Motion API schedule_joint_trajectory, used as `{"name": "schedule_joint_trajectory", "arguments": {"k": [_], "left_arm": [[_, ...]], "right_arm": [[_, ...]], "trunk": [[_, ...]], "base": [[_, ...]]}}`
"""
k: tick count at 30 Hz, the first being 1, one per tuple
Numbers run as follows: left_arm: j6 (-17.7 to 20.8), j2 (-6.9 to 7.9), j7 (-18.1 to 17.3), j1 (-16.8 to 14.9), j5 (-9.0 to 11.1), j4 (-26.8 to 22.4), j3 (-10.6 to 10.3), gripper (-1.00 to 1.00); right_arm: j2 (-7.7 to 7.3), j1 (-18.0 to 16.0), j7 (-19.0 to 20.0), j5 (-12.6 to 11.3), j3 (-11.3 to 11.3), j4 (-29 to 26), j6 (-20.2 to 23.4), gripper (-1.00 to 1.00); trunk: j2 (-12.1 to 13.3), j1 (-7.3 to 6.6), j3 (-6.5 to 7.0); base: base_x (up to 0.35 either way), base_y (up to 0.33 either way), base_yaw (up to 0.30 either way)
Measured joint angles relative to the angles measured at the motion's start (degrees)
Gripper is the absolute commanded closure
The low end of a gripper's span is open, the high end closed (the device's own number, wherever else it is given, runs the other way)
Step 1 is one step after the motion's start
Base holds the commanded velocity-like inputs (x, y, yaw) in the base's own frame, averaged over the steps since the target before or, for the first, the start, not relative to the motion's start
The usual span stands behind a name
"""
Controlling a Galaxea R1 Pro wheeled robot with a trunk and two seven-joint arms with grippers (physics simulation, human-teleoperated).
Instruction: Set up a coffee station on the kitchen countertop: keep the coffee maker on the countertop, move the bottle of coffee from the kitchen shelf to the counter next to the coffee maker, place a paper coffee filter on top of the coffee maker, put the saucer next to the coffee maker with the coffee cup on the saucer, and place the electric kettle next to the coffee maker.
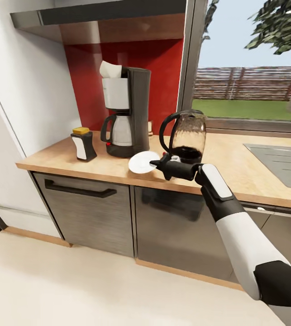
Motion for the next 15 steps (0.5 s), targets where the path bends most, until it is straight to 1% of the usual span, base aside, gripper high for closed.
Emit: {"name": "schedule_joint_trajectory", "arguments": {"k": [5, 15], "left_arm": [[0.00, 0.00, 0.00, 0.00, 0.00, 0.00, 0.00, -1.00], [0.00, 0.00, 0.00, 0.00, 0.01, 0.00, -0.08, -1.00]], "right_arm": [[0.48, 0.00, -0.91, -0.01, -0.02, -0.10, 0.01, 1.00], [1.21, -0.02, -1.15, 0.07, -0.02, -0.12, -0.14, 1.00]], "trunk": [[0.00, 0.00, 0.00], [0.00, 0.00, 0.00]], "base": [[0.000, 0.000, 0.000], [0.005, 0.005, 0.000]]}}
